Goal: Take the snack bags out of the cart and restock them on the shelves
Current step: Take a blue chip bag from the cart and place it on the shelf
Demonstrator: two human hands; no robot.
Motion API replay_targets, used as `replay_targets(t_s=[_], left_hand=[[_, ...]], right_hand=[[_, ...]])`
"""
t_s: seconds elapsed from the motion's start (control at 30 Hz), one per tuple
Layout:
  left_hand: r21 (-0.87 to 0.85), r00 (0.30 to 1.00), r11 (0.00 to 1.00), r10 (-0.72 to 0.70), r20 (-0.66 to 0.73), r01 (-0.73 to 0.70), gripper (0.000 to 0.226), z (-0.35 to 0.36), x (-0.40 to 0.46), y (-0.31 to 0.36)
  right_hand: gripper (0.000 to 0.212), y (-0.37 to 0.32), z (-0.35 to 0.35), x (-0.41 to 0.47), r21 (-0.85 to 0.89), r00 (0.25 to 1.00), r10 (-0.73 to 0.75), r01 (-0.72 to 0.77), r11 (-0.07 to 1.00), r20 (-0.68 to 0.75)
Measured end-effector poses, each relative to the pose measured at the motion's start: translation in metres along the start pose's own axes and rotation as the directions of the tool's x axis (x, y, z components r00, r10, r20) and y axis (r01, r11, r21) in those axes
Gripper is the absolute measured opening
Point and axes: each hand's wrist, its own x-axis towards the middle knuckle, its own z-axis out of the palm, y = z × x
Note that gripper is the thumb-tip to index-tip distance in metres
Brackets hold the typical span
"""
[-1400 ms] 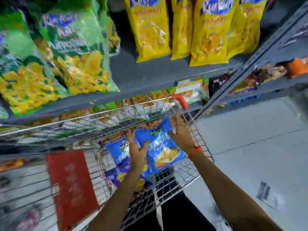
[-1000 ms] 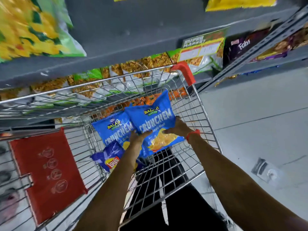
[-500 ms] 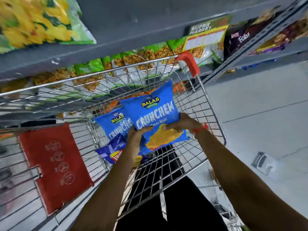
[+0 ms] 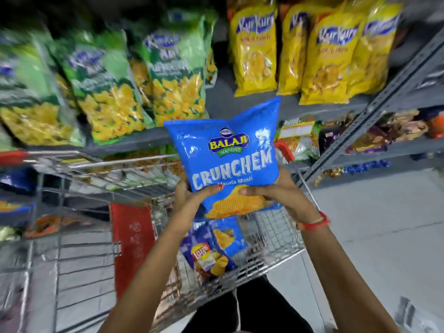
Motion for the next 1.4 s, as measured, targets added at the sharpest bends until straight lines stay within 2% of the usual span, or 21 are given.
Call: replay_targets(t_s=[0.13,0.23,0.4,0.5,0.57,0.67,0.73,0.8,0.9,0.97,1.07,1.13,1.2,1.3,1.4], left_hand=[[-0.022,0.981,0.981,0.193,0.016,-0.192,0.035,0.002,0.0,0.078],[-0.048,0.942,0.946,0.324,0.088,-0.321,0.033,0.01,-0.001,0.137],[-0.104,0.825,0.839,0.545,0.152,-0.535,0.039,0.027,0.003,0.226],[-0.136,0.737,0.76,0.649,0.188,-0.635,0.045,0.041,0.008,0.275],[-0.138,0.687,0.715,0.697,0.203,-0.685,0.05,0.053,0.013,0.304],[-0.153,0.635,0.67,0.74,0.223,-0.726,0.061,0.074,0.023,0.345],[-0.155,0.613,0.646,0.761,0.213,-0.748,0.076,0.087,0.035,0.369],[-0.154,0.603,0.635,0.77,0.207,-0.757,0.085,0.099,0.048,0.393],[-0.155,0.611,0.639,0.767,0.194,-0.753,0.075,0.114,0.07,0.422],[-0.183,0.631,0.66,0.751,0.197,-0.728,0.067,0.121,0.085,0.436],[-0.189,0.671,0.704,0.71,0.215,-0.684,0.061,0.125,0.112,0.448],[-0.129,0.688,0.717,0.695,0.209,-0.685,0.057,0.126,0.125,0.448],[-0.03,0.706,0.718,0.69,0.16,-0.695,0.062,0.127,0.131,0.443],[0.101,0.668,0.661,0.74,0.083,-0.744,0.071,0.129,0.128,0.434],[0.141,0.601,0.59,0.798,0.042,-0.795,0.075,0.13,0.117,0.424]], right_hand=[[0.051,-0.074,0.001,-0.013,-0.024,0.98,-0.168,0.166,0.986,-0.104],[0.049,-0.13,-0.005,-0.022,-0.042,0.948,-0.272,0.269,0.962,-0.166],[0.055,-0.216,-0.025,-0.028,-0.091,0.865,-0.428,0.42,0.903,-0.262],[0.075,-0.265,-0.04,-0.032,-0.156,0.807,-0.501,0.477,0.865,-0.312],[0.076,-0.295,-0.053,-0.037,-0.174,0.769,-0.542,0.514,0.84,-0.338],[0.066,-0.333,-0.073,-0.037,-0.206,0.706,-0.611,0.578,0.789,-0.358],[0.061,-0.355,-0.086,-0.034,-0.228,0.673,-0.648,0.61,0.759,-0.357],[0.048,-0.376,-0.096,-0.029,-0.232,0.641,-0.676,0.64,0.732,-0.365],[0.041,-0.402,-0.106,-0.015,-0.219,0.616,-0.69,0.665,0.714,-0.38],[0.049,-0.415,-0.108,0.001,-0.23,0.607,-0.67,0.644,0.73,-0.426],[0.073,-0.423,-0.113,0.034,-0.26,0.599,-0.647,0.607,0.751,-0.472],[0.085,-0.421,-0.116,0.055,-0.268,0.609,-0.628,0.579,0.77,-0.485],[0.099,-0.415,-0.119,0.07,-0.261,0.618,-0.609,0.563,0.784,-0.496],[0.116,-0.403,-0.124,0.078,-0.226,0.622,-0.602,0.578,0.784,-0.5],[0.105,-0.395,-0.114,0.056,-0.287,0.558,-0.624,0.575,0.766,-0.547]])
